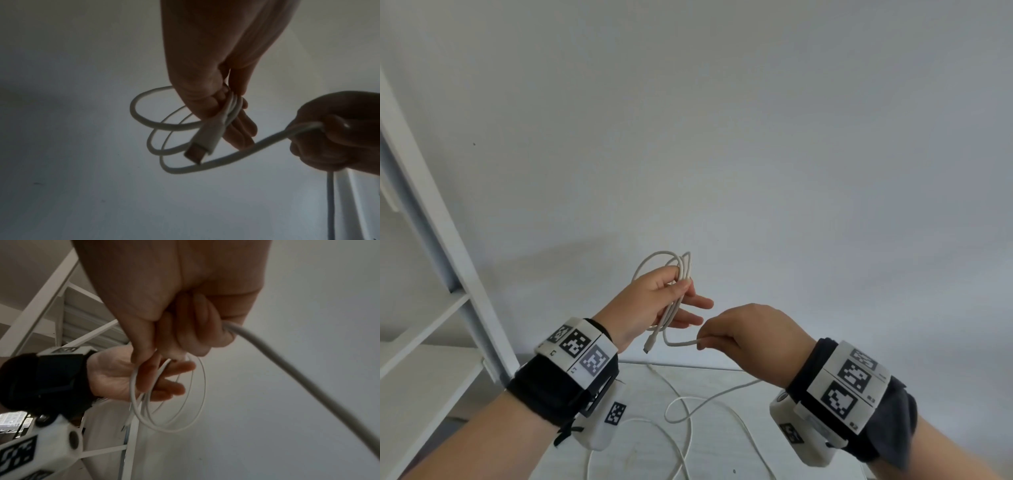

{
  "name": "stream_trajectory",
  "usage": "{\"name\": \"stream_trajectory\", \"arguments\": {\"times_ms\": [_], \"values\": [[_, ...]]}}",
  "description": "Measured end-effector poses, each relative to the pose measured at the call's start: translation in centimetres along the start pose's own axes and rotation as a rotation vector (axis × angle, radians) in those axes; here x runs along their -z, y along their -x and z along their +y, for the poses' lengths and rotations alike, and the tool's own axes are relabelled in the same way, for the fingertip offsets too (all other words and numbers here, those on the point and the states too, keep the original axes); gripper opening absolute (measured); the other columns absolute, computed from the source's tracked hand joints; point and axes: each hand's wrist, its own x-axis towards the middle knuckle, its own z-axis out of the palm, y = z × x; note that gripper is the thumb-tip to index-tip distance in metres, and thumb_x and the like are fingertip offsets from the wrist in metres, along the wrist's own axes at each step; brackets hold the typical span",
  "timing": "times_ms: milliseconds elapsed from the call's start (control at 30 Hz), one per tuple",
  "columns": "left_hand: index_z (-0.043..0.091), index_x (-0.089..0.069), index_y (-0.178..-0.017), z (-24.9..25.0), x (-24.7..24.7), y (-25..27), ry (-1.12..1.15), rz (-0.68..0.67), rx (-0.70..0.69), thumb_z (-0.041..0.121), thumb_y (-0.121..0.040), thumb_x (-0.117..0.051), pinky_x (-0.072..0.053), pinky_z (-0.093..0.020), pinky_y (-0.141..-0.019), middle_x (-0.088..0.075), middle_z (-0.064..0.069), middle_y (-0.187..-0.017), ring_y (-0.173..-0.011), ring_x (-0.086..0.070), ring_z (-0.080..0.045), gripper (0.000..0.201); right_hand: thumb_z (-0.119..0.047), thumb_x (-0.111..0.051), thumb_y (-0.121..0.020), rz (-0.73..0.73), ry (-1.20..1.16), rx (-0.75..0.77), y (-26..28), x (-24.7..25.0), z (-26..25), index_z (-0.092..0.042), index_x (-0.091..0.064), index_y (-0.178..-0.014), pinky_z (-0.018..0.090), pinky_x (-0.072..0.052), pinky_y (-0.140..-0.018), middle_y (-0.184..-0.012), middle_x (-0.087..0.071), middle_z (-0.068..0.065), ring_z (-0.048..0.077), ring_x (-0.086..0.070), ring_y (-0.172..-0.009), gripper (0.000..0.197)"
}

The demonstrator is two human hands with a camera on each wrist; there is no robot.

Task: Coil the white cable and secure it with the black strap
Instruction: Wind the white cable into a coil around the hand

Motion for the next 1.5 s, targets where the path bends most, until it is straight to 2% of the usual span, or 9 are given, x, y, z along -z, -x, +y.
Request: {"name": "stream_trajectory", "arguments": {"times_ms": [167,300,433,567,667,900,1200,1333,1500], "values": [[0.012,-0.056,-0.083,-0.2,-0.3,0.3,-0.084,-0.003,0.031,0.026,-0.096,-0.046,-0.055,-0.025,-0.064,-0.076,0.003,-0.086,-0.075,-0.073,-0.023,0.022,-0.04,-0.044,-0.093,0.043,-0.027,0.013,0.1,1.4,0.1,-0.031,-0.065,-0.095,0.037,-0.048,-0.073,-0.089,-0.07,-0.003,0.017,-0.059,-0.079,0.024],[0.007,-0.056,-0.086,-0.4,-0.7,0.4,-0.049,-0.034,0.035,0.024,-0.096,-0.047,-0.056,-0.042,-0.079,-0.072,-0.004,-0.082,-0.078,-0.072,-0.033,0.022,-0.038,-0.045,-0.093,0.055,-0.06,0.057,0.0,1.8,0.0,-0.025,-0.066,-0.091,0.039,-0.048,-0.073,-0.083,-0.069,-0.001,0.017,-0.058,-0.076,0.024],[0.001,-0.054,-0.092,-0.4,-1.1,0.7,-0.02,-0.057,0.062,0.025,-0.096,-0.048,-0.057,-0.039,-0.077,-0.069,-0.01,-0.079,-0.081,-0.07,-0.04,0.025,-0.038,-0.046,-0.091,0.075,-0.164,0.088,-0.1,1.9,-0.3,-0.03,-0.067,-0.093,0.037,-0.049,-0.073,-0.083,-0.071,-0.003,0.016,-0.06,-0.076,0.023],[0.008,-0.057,-0.102,-0.2,-1.5,1.1,-0.047,-0.111,0.068,0.032,-0.095,-0.047,-0.056,-0.031,-0.062,-0.074,-0.009,-0.08,-0.054,-0.067,-0.027,0.027,-0.029,-0.052,-0.091,0.127,-0.269,0.052,-0.5,2.1,-0.2,-0.031,-0.069,-0.098,0.02,-0.044,-0.064,-0.07,-0.064,-0.009,0.007,-0.054,-0.062,0.018],[0.008,-0.055,-0.09,-0.3,-2.0,1.3,-0.003,-0.099,0.061,0.026,-0.097,-0.041,-0.048,-0.027,-0.047,-0.065,-0.006,-0.06,-0.032,-0.042,-0.012,0.024,-0.026,-0.053,-0.09,0.206,-0.301,0.028,-0.7,2.4,0.2,-0.023,-0.069,-0.086,0.011,-0.037,-0.058,-0.064,-0.06,-0.012,0.001,-0.05,-0.057,0.017],[0.009,-0.053,-0.08,-0.8,-2.5,1.7,0.14,-0.064,0.058,0.028,-0.099,-0.036,-0.019,-0.018,-0.036,-0.034,0.002,-0.046,-0.033,-0.022,-0.007,0.032,-0.034,-0.067,-0.079,0.338,-0.363,-0.069,-1.3,2.5,1.1,-0.021,-0.052,-0.079,0.017,-0.033,-0.05,-0.048,-0.038,-0.008,0.01,-0.035,-0.046,0.02],[0.016,-0.048,-0.071,-0.1,-2.2,2.0,0.119,-0.165,0.036,0.041,-0.093,-0.041,-0.015,-0.017,-0.036,-0.026,0.006,-0.051,-0.039,-0.016,-0.007,0.034,-0.065,-0.064,-0.051,0.415,-0.306,-0.114,-1.9,3.9,3.5,-0.022,-0.048,-0.064,0.019,-0.032,-0.05,-0.045,-0.037,-0.01,0.008,-0.037,-0.047,0.048],[0.019,-0.046,-0.064,-0.1,-1.3,2.3,0.191,-0.247,0.041,0.035,-0.096,-0.041,-0.011,-0.019,-0.036,-0.024,0.006,-0.049,-0.038,-0.015,-0.008,0.036,-0.052,-0.072,-0.062,0.476,-0.385,-0.152,-2.1,4.0,5.0,-0.024,-0.046,-0.058,0.017,-0.03,-0.049,-0.045,-0.038,-0.011,0.006,-0.033,-0.046,0.038],[0.019,-0.048,-0.061,0.4,0.5,2.3,0.504,-0.306,0.008,0.042,-0.086,-0.052,-0.012,-0.016,-0.033,-0.028,0.012,-0.043,-0.032,-0.019,-0.001,0.034,-0.038,-0.067,-0.076,0.465,-0.508,-0.247,-1.9,2.4,7.3,-0.012,-0.054,-0.062,0.041,-0.051,-0.06,-0.049,-0.043,-0.011,0.014,-0.042,-0.053,0.033]]}}
